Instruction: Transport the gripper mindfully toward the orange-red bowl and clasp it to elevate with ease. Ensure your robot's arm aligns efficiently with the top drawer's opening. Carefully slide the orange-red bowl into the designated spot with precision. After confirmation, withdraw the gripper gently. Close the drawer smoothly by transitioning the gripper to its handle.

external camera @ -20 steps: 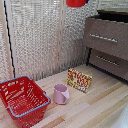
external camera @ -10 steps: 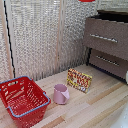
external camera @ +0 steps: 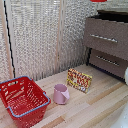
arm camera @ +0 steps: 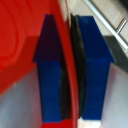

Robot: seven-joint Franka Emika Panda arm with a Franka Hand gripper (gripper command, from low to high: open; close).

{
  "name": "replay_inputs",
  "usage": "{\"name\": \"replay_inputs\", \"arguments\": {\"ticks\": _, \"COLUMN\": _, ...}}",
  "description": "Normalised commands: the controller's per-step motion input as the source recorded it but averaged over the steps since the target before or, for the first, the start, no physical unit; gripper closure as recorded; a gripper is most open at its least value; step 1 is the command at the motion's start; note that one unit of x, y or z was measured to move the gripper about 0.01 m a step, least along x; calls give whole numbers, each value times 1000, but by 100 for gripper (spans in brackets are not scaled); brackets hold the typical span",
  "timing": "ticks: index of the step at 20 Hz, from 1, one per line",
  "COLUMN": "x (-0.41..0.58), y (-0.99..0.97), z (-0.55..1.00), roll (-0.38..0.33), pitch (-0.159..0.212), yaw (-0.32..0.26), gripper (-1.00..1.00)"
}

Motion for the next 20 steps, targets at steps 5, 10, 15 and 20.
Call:
{"name": "replay_inputs", "arguments": {"ticks": 5, "x": 0, "y": -791, "z": 0, "roll": 34, "pitch": 0, "yaw": -125, "gripper": 100}}
{"name": "replay_inputs", "arguments": {"ticks": 10, "x": 2, "y": -699, "z": -33, "roll": 27, "pitch": 0, "yaw": -114, "gripper": 100}}
{"name": "replay_inputs", "arguments": {"ticks": 15, "x": 1, "y": -369, "z": -206, "roll": -10, "pitch": 5, "yaw": -77, "gripper": 100}}
{"name": "replay_inputs", "arguments": {"ticks": 20, "x": -53, "y": -3, "z": -195, "roll": -36, "pitch": 41, "yaw": -15, "gripper": 100}}
